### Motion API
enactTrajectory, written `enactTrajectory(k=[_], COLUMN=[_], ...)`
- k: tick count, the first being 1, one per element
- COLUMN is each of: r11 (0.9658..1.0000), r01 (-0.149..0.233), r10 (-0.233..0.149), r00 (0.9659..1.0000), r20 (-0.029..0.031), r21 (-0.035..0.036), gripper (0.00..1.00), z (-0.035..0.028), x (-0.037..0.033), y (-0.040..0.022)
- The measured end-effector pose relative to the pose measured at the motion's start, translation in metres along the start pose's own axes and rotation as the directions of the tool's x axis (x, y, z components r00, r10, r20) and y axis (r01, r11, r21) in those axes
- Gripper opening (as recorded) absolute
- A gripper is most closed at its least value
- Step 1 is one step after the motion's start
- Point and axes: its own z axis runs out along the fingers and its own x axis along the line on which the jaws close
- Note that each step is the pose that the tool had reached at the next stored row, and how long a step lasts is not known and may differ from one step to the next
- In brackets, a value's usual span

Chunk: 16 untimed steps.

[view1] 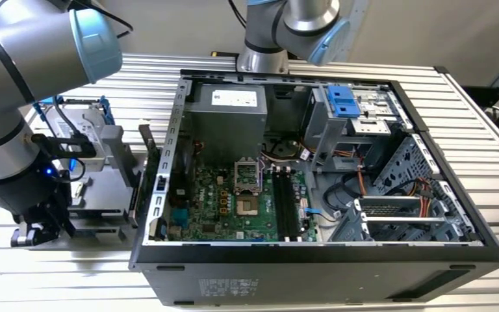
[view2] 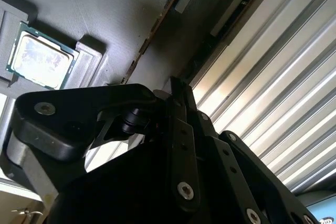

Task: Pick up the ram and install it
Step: 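Pick up the ram and move it above insertion slot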

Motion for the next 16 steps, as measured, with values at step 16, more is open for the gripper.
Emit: enactTrajectory(k=[16], r11=[1.0], r01=[0.0], r10=[0.0], r00=[1.0], r20=[0.0], r21=[0.0], gripper=[0.0], z=[-0.0132], x=[0.0007], y=[-0.0001])
